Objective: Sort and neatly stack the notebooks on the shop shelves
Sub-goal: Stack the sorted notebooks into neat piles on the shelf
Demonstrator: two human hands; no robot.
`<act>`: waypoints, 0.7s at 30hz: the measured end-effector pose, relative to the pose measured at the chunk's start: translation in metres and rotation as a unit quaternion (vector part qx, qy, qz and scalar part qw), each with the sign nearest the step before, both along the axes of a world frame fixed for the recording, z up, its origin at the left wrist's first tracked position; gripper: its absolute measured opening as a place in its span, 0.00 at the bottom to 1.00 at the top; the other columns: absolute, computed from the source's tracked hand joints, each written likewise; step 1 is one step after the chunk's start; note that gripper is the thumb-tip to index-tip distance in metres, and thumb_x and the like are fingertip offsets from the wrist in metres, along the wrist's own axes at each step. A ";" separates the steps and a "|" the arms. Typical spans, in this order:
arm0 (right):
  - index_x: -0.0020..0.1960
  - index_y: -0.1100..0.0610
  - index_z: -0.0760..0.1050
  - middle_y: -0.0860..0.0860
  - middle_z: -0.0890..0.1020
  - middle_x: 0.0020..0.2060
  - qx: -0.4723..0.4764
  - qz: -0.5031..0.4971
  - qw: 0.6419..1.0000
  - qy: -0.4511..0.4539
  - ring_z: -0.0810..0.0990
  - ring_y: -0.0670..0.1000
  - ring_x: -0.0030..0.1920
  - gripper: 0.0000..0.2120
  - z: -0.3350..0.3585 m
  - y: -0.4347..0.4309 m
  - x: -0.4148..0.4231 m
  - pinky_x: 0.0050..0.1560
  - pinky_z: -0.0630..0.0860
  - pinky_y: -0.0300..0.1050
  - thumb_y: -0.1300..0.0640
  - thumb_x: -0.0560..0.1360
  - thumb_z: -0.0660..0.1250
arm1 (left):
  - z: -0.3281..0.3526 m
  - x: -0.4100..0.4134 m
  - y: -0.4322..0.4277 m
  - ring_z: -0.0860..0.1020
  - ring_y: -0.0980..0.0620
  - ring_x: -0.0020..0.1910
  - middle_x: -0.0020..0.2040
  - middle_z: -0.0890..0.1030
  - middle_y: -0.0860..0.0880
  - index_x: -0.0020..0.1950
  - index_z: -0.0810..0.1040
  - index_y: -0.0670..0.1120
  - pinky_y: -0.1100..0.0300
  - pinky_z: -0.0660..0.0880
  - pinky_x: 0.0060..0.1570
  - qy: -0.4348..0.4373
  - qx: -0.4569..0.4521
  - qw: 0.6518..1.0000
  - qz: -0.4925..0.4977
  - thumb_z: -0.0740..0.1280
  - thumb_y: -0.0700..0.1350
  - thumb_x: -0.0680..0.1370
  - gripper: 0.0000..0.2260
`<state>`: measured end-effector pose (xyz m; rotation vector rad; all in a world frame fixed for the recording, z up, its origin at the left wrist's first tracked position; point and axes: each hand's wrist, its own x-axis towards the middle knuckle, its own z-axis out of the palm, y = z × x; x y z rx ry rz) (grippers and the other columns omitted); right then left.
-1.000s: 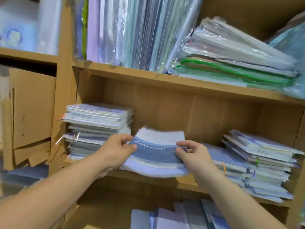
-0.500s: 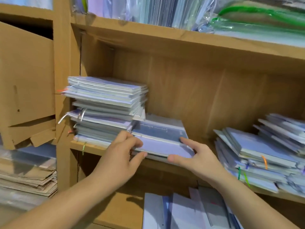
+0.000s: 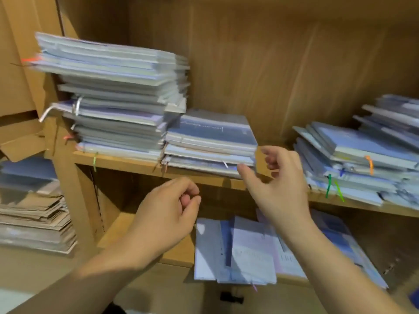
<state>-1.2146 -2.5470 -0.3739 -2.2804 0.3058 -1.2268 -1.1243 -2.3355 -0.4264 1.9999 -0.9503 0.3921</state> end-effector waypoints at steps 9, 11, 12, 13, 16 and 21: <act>0.64 0.46 0.78 0.46 0.77 0.63 0.044 0.022 0.868 0.493 0.78 0.49 0.60 0.22 -0.129 -0.042 -0.011 0.61 0.77 0.48 0.35 0.76 0.66 | -0.132 0.009 -0.074 0.79 0.55 0.43 0.45 0.82 0.53 0.49 0.79 0.55 0.58 0.80 0.52 0.322 0.208 0.924 0.010 0.71 0.53 0.76 0.05; 0.73 0.48 0.71 0.51 0.72 0.71 0.063 -0.004 0.842 0.536 0.71 0.54 0.71 0.31 -0.150 -0.059 -0.011 0.67 0.73 0.49 0.32 0.77 0.63 | -0.154 0.009 -0.089 0.79 0.50 0.55 0.57 0.81 0.50 0.61 0.77 0.53 0.57 0.77 0.60 0.368 0.252 0.894 0.034 0.70 0.56 0.77 0.15; 0.77 0.47 0.65 0.53 0.68 0.74 0.064 -0.018 0.831 0.552 0.65 0.56 0.75 0.34 -0.161 -0.064 -0.012 0.71 0.70 0.51 0.30 0.77 0.61 | -0.162 0.008 -0.097 0.78 0.49 0.58 0.57 0.79 0.51 0.65 0.74 0.51 0.58 0.76 0.60 0.392 0.251 0.884 0.047 0.70 0.57 0.78 0.19; 0.80 0.44 0.58 0.55 0.64 0.77 0.064 -0.027 0.818 0.570 0.59 0.57 0.78 0.37 -0.172 -0.068 -0.013 0.74 0.66 0.53 0.28 0.77 0.58 | -0.166 0.007 -0.104 0.78 0.50 0.57 0.55 0.78 0.53 0.66 0.73 0.51 0.60 0.75 0.58 0.418 0.239 0.875 0.053 0.70 0.58 0.78 0.20; 0.81 0.42 0.51 0.59 0.63 0.76 0.082 -0.024 0.781 0.619 0.58 0.62 0.77 0.38 -0.187 -0.070 -0.010 0.74 0.64 0.56 0.25 0.77 0.52 | -0.172 0.004 -0.121 0.78 0.55 0.48 0.48 0.76 0.58 0.51 0.71 0.54 0.65 0.74 0.40 0.477 0.174 0.859 0.065 0.72 0.58 0.76 0.14; 0.82 0.44 0.48 0.60 0.58 0.76 0.064 -0.011 0.759 0.648 0.54 0.64 0.77 0.38 -0.193 -0.065 0.003 0.76 0.62 0.55 0.30 0.79 0.56 | -0.167 0.008 -0.132 0.80 0.54 0.41 0.46 0.82 0.50 0.46 0.73 0.51 0.65 0.74 0.30 0.531 0.138 0.833 0.070 0.77 0.54 0.74 0.14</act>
